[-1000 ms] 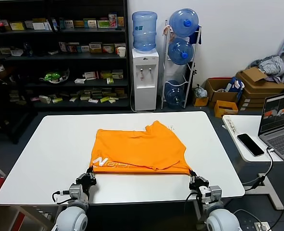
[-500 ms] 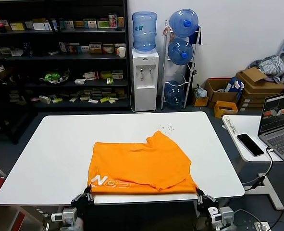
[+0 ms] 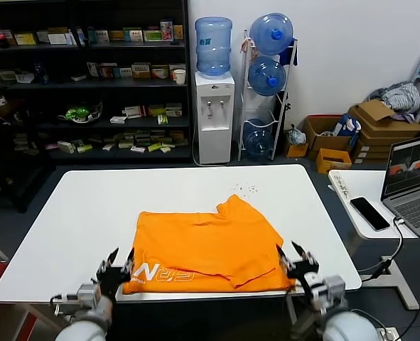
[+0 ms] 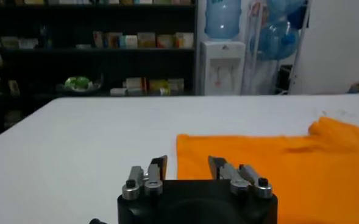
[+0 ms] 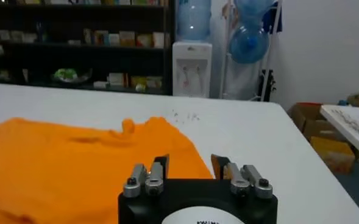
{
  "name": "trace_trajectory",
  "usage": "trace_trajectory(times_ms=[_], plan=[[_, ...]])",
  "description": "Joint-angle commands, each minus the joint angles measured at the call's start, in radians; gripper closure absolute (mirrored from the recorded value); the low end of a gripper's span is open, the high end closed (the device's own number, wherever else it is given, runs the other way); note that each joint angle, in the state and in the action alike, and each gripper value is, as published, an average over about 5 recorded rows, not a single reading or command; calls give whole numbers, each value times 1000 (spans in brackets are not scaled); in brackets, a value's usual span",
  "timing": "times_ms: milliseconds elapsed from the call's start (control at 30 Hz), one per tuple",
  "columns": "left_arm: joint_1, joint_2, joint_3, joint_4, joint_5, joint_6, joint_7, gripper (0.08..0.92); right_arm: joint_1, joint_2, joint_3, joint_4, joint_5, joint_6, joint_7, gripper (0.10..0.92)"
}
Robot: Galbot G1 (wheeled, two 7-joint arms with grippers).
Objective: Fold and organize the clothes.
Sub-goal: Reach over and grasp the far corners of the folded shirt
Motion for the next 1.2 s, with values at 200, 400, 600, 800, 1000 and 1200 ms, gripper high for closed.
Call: trace_trajectory(times_ms=[200,400,600,800,1000,1200], plan=[[-713,-109,178,815,-59,3,203,234,713,328,-176,-892,-81,-10,-98,216],[-707,-112,184,839,-30,53,194,179,701,351,-176,-961,-107,-9,-133,203],[-675,-94,187,805,-40,69,191,177,672,344,-179,-951,-110,-15,-133,203],[-637,-92,193,750,-65,98,179,177,654,326,-184,-940,-104,-29,-134,211],[-622,-92,211,734,-64,121,159,213,644,328,-186,-933,-99,-50,-127,352],[-614,-94,212,728,-61,109,155,380,629,319,-191,-902,-97,-48,-127,525]])
